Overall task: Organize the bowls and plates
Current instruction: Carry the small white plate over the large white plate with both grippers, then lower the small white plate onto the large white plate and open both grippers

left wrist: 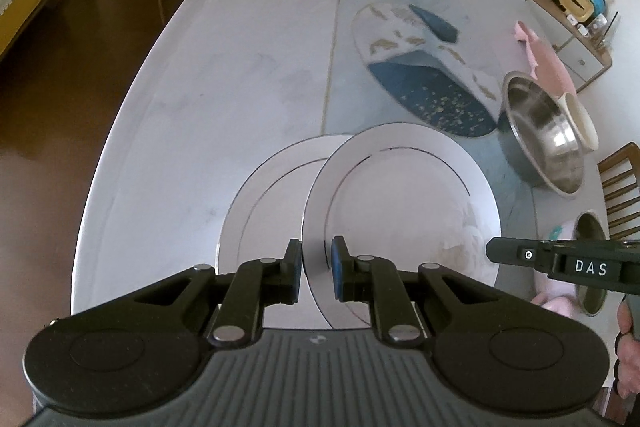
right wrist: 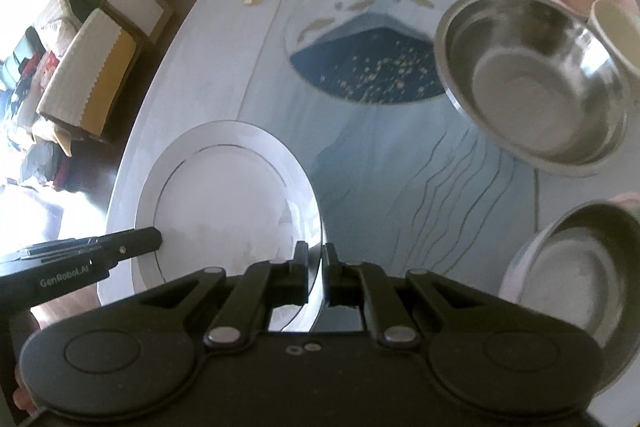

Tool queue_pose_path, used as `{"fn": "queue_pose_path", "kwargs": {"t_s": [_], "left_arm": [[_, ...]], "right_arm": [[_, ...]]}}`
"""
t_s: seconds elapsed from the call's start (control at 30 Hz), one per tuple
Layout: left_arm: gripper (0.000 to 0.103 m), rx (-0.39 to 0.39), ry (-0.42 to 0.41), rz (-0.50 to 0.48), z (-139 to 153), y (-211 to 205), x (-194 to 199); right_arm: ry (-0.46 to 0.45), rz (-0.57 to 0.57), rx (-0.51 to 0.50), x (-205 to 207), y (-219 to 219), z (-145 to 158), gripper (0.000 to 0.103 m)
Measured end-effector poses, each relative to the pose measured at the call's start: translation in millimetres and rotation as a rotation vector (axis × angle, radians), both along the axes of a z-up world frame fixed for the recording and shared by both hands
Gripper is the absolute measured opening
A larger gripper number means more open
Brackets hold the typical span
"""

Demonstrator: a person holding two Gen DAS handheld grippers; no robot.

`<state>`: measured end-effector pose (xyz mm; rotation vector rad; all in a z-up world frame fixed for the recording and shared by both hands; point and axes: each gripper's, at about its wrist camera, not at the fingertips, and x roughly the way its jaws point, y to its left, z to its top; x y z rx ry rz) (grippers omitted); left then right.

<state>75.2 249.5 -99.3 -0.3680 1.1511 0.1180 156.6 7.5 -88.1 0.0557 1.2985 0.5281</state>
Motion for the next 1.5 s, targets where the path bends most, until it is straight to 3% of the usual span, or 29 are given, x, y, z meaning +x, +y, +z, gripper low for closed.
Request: {"fn": "queue_pose_path", "kwargs": {"t_s": [0.4,1.07,1.17,1.5], "left_arm": [[0.014,-0.011,0.032,0.018,-27,15,-7],[0.014,-0.015,0.06,0.013,-35,19,0],[0.014,0.002,0.059,0.007,-33,18,-1],[0.014,0.085,0.042,-0.043,-22,12,-4]], "right_arm": [[0.039,0.027,-0.031,-11,18,-24,0.007],[0.072,0.039,-0.054,-6,26,-29,0.007],[0.075,0.035,-0.061,-6,27,-30,0.002],[0.071,0.045,-0.053,-6,25,-30,0.003]]}}
